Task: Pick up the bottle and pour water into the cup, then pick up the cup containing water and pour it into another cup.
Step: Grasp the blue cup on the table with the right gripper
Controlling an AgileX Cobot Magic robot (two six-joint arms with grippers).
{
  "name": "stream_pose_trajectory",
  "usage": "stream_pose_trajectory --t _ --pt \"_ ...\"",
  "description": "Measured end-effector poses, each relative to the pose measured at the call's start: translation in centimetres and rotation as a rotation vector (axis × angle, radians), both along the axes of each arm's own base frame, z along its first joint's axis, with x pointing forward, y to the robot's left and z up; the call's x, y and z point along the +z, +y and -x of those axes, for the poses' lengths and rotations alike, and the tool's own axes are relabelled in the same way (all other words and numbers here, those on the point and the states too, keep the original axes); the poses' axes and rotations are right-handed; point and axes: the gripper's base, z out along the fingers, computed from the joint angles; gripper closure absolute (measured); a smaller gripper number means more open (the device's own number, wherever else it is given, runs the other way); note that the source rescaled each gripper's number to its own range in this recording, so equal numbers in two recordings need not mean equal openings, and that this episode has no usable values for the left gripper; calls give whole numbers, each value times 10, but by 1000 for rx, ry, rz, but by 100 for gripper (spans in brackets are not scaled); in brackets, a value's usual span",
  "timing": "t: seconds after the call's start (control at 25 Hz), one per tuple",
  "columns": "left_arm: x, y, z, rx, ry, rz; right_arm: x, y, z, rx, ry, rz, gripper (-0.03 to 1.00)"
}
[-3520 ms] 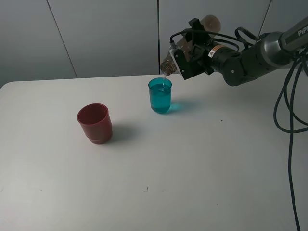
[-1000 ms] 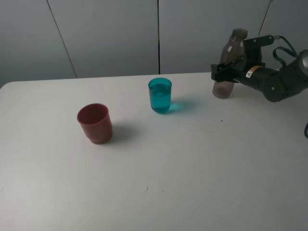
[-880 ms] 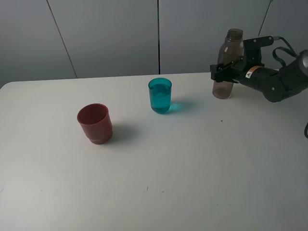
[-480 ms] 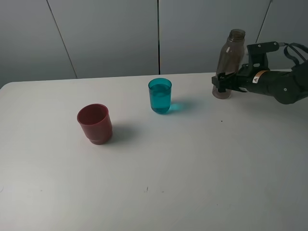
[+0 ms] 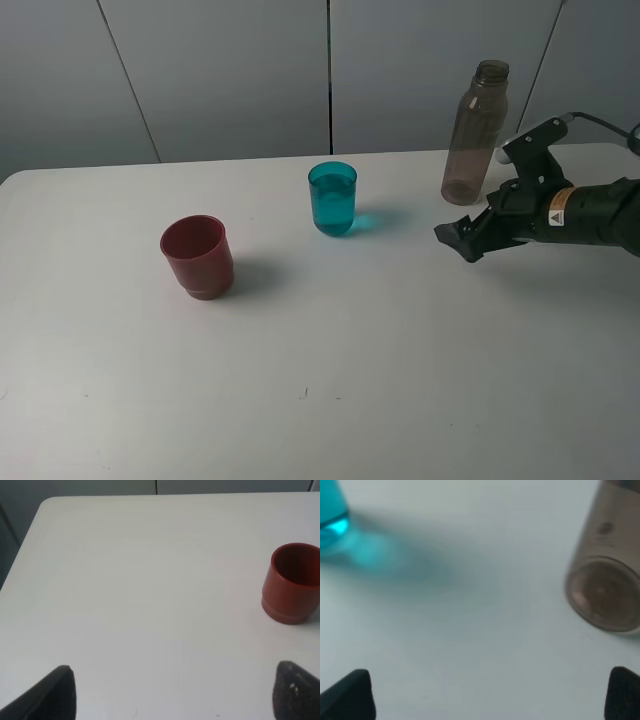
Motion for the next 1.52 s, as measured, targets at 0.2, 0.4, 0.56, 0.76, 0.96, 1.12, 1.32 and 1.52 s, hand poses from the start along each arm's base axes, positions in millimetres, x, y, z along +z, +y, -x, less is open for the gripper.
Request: stream_pose_trajectory --t 0.2,0.4,0.56,0.76,0.96,1.12,1.32,1.52 --pt "0 0 0 0 0 0 -17 22 1 135 -35 -113 -3" --pt "0 0 0 0 0 0 -39 52 -1 225 10 -112 -3" --pt "0 0 0 0 0 0 -45 71 -15 188 -6 -136 -3" --pt "0 0 0 0 0 0 -42 89 -32 159 -51 -166 -3" --pt "0 0 0 0 0 0 -44 108 -39 135 -61 -175 -3" --pt "0 0 0 0 0 0 -44 119 -45 131 -80 -180 -3" --pt "0 0 0 0 0 0 -48 128 -52 127 -95 -186 -3" --pt "0 0 0 1 0 2 -53 137 -57 132 -100 -191 -3"
